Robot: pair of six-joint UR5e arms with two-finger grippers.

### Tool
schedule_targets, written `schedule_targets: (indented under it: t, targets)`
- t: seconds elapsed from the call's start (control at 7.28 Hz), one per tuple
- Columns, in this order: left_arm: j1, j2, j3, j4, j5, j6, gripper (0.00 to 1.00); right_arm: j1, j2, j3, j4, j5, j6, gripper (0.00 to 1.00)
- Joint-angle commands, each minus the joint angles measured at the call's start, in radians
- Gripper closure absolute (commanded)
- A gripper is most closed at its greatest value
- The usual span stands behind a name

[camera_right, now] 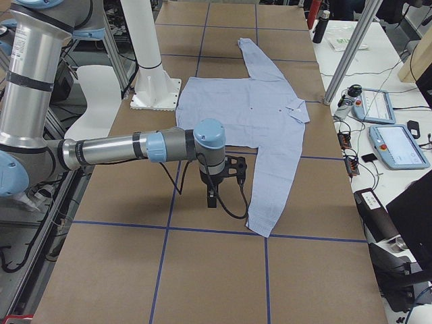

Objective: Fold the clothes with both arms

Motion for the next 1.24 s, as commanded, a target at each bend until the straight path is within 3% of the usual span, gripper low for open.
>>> schedule_targets:
  t: [0.0, 0.27, 0.55, 0.82, 1.1]
  targets:
    - [0.000, -0.002, -0.009, -0.014, 0.002, 0.000, 0.00, 0.000, 0.000, 0.000, 0.000, 0.000, -0.002, 0.00]
    - [0.005, -0.002, -0.028, -0.015, 0.011, 0.002, 0.00, 0.000, 0.000, 0.000, 0.002, -0.005, -0.005, 0.00]
    - [0.040, -0.014, -0.049, -0.021, 0.112, 0.002, 0.00, 0.000, 0.004, -0.001, 0.002, -0.005, -0.005, 0.00]
    - [0.037, -0.014, -0.069, -0.026, 0.053, 0.048, 0.00, -0.002, 0.007, -0.012, 0.002, -0.002, -0.041, 0.00]
    - [0.037, -0.084, -0.065, -0.021, 0.045, -0.008, 0.00, -0.006, 0.009, -0.058, 0.033, 0.000, -0.102, 0.00]
